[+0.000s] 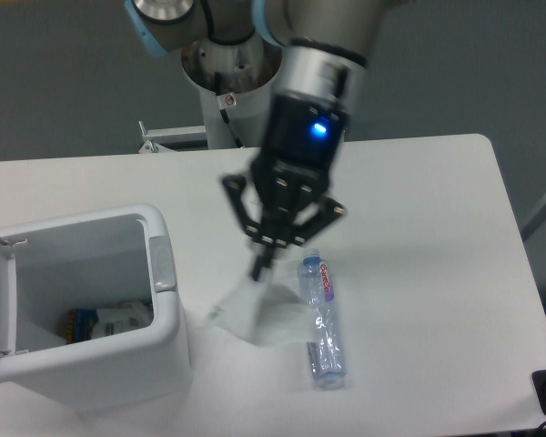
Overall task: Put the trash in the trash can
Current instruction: 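Carry the wrapper over the white bin and release it inside, then lower the open gripper over the clear water bottle and grasp it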
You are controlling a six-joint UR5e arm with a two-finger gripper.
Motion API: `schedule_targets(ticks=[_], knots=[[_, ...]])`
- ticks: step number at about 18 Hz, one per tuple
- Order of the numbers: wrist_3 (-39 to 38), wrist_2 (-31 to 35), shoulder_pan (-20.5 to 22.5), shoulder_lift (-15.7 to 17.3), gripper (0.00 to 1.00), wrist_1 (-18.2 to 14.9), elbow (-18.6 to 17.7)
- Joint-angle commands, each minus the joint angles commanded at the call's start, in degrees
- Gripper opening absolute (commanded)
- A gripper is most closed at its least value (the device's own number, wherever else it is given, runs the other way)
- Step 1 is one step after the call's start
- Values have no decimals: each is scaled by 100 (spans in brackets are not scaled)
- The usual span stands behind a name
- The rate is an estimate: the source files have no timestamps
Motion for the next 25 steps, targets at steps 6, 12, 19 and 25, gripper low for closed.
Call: schedule_targets(ticks=[6, 12, 19, 25], knots=[[88, -17, -581, 45, 37, 18, -345], [167, -18, -555, 80, 100, 9, -196], [272, 9, 903, -402, 100, -88, -20], [1686, 1957, 922, -1333, 100, -579, 112]])
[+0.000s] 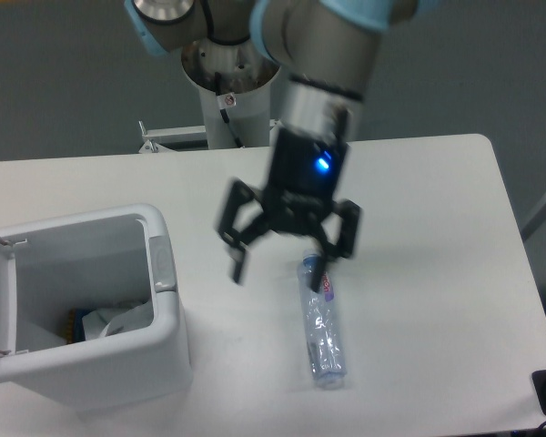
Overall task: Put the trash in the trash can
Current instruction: 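Lower the open gripper over the clear water bottle and grasp it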
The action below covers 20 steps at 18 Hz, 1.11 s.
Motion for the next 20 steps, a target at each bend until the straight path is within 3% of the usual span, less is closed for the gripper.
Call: schedule_targets(ticks=[4, 10, 20], knots=[[738, 688, -140, -537, 100, -176, -43], [810, 899, -273, -1117, 100, -115, -53], [828, 1322, -281, -1601, 100, 17, -88]])
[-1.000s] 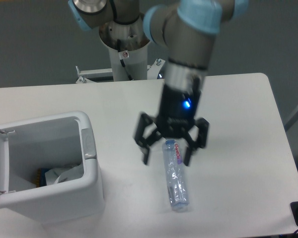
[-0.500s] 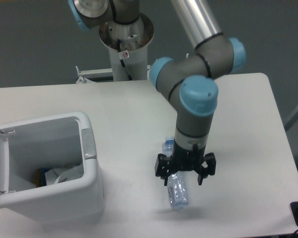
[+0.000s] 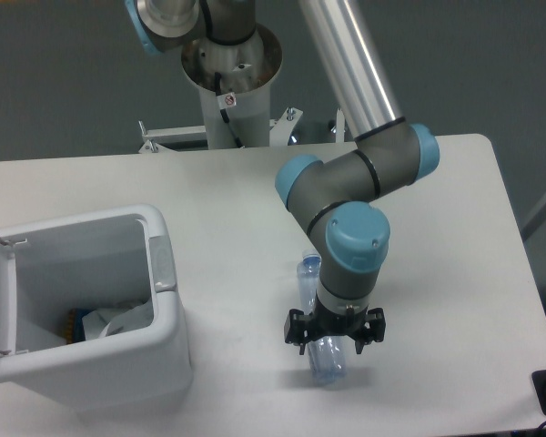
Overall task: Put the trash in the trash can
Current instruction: 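Lower the open gripper over the clear water bottle and grasp it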
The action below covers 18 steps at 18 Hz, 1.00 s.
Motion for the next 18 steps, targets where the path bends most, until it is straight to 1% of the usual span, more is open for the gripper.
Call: schedule_targets(ticks=[2, 4, 6, 9, 11, 13, 18], knots=[[-26, 17, -9, -114, 100, 70, -26], [-9, 18, -70, -210, 100, 70, -9], [0, 18, -70, -220, 100, 62, -17], [-9, 140, -88, -229, 69, 70, -26], [0, 149, -88, -220, 59, 70, -26], [0, 141, -88, -176, 56, 53, 9], [0, 141, -88, -158, 55, 62, 17]])
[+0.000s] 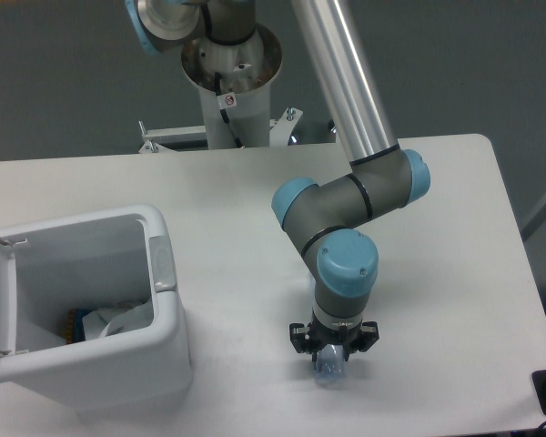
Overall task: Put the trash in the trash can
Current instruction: 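Lower the open gripper over the clear water bottle and grasp it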
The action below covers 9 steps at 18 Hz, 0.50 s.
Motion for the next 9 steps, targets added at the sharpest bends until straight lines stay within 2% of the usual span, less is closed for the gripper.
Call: schedule_targets(ticks=[4, 7, 9], knots=[[-70, -341, 26, 351, 56, -27, 254], [-779, -1456, 149, 606, 56, -9, 842], [-1402, -2027, 149, 729, 57, 279, 1255]])
